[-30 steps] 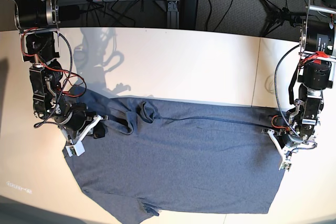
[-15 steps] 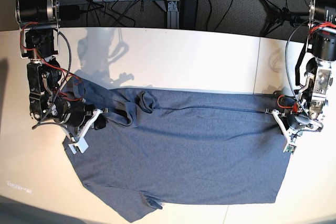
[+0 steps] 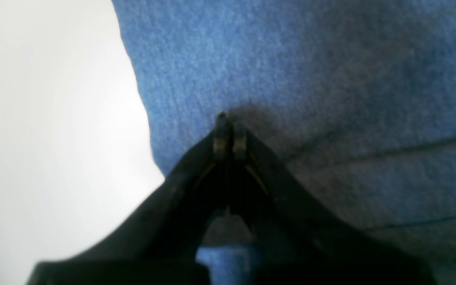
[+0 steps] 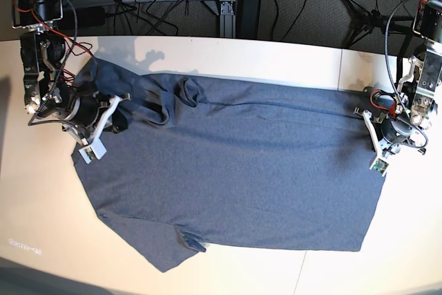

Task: Fold the T-shirt properly
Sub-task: 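Lay the folded edge down and drag both grippers back toward the robot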

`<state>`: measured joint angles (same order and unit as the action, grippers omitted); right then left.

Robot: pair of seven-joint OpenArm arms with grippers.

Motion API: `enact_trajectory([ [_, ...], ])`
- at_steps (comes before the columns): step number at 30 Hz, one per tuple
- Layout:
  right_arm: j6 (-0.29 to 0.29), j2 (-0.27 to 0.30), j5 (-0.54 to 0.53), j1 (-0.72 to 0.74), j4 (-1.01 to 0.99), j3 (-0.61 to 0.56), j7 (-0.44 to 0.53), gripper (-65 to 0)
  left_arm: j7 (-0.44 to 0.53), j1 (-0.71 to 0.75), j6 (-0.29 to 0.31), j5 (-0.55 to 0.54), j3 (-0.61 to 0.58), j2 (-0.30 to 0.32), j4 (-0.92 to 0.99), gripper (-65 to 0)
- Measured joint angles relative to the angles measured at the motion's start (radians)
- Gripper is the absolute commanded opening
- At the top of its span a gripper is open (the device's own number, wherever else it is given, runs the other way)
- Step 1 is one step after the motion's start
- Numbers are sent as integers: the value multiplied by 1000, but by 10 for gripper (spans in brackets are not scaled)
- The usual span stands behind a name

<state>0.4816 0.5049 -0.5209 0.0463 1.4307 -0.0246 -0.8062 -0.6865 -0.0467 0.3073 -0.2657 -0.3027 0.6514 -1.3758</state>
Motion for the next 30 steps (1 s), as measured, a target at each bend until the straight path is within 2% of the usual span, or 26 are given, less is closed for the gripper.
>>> enact_trajectory([
  [4,0,42,-5,-36,27,2,2,-650,-6,65,0,8,17,0,-71,-650],
  [14,0,88,-10,-50,29,1,-3,-650,-27,203,5,-13,151,-3,-181,-650],
  [30,-1,93,-10,-50,29,2,-26,-650,-46,252,8,-5,167,-3,-239,-650],
])
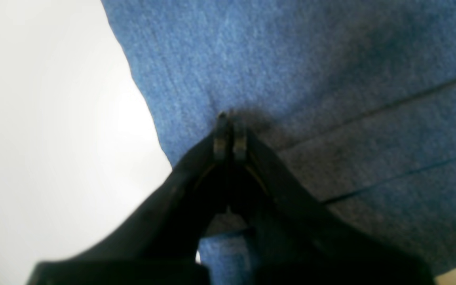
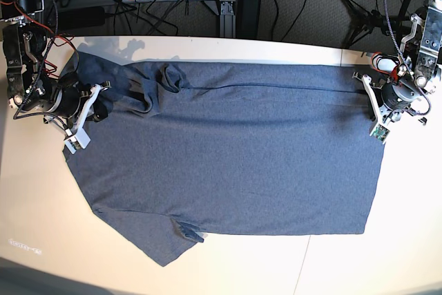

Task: Fold the T-shirt properly

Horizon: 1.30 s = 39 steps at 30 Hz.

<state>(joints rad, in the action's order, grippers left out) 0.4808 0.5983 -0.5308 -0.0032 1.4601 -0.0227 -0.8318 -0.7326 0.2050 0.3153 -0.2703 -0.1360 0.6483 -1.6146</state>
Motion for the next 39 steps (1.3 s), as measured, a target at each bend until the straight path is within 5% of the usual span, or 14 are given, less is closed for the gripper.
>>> enact_trajectory([
  [17,1,0,-11,-53,2,99,-4,-650,-38,22,7,20,-1,-2,-101,-650],
  [21,1,0,-12,-53,2,99,-3,-650,35,21,-1,74,-1,-3,-101,-650],
  [29,1,0,-13,-55,2,99,5,-650,113,-104,-137,121,49,-8,-100,-650],
  [39,1,0,-11,-55,1,99,16,-650,190,-332,-143,-18,91,-48,136,-391],
])
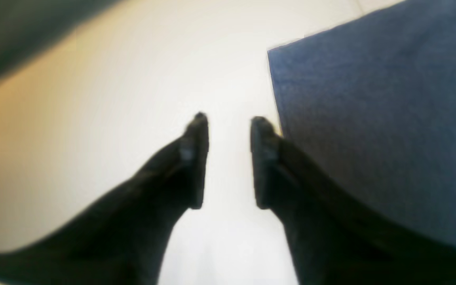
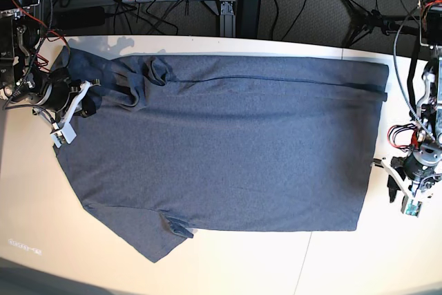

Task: Fold the T-shirt properly

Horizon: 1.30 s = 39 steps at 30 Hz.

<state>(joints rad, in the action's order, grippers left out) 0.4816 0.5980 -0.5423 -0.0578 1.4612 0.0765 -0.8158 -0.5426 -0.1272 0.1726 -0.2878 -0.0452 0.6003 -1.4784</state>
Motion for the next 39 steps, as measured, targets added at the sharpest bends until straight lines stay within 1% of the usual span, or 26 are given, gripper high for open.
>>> enact_trajectory([
  [2,0,0,0,0,0,0,0,-650,36,-52,10,-25,1,-27,111,-373],
  [6,0,0,0,0,0,0,1,-650,133,-152,101,-113,0,-64,335,-366],
  [7,0,0,0,0,0,0,0,-650,143,-176,112,-151,0,-69,389,-358],
  [11,0,0,0,0,0,0,0,-650,140,-261,201,-289,2,-69,564,-293],
  [12,0,0,1,0,0,0,0,-650,133,-283,213,-326,2,-71,603,-282],
  [15,0,0,0,0,0,0,0,-650,117,-347,243,-401,4,-80,724,-280],
  [17,0,0,0,0,0,0,1,-650,97,-379,248,-429,5,-94,801,-280],
  [19,0,0,0,1,0,0,0,-650,81,-401,271,-451,5,-113,877,-280],
  [21,0,0,0,1,0,0,0,-650,96,-417,292,-473,6,-130,934,-280],
  [25,0,0,0,0,0,0,0,-650,96,-454,293,-475,6,-150,991,-280],
  [32,0,0,0,0,0,0,0,-650,118,-452,294,-473,7,-175,993,-280],
  [37,0,0,0,0,0,0,0,-650,179,-452,296,-408,7,-206,993,-281],
  [39,0,0,0,0,0,0,-1,-650,188,-452,296,-401,7,-210,993,-281],
])
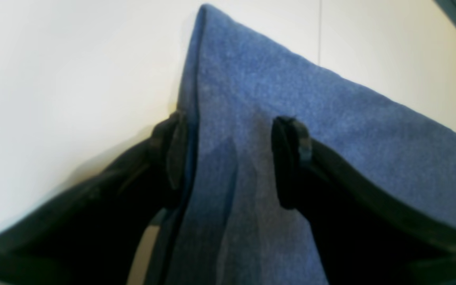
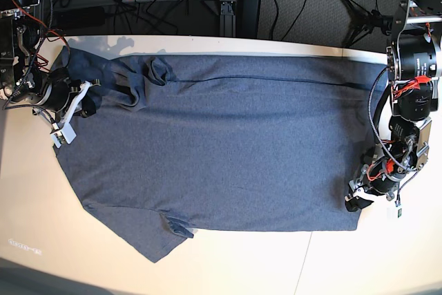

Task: Fold the T-shirt properly

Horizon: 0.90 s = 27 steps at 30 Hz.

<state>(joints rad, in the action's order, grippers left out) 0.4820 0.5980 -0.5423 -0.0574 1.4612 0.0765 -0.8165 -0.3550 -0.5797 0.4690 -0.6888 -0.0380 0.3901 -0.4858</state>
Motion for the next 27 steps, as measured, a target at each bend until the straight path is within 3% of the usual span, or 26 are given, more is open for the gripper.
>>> enact_trajectory([
  [12,0,0,0,0,0,0,-1,-650,13,-42,-9,46,0,-10,9,-281],
  [27,0,0,0,0,0,0,-15,-650,51,-42,-13,178,0,-55,9,-281],
])
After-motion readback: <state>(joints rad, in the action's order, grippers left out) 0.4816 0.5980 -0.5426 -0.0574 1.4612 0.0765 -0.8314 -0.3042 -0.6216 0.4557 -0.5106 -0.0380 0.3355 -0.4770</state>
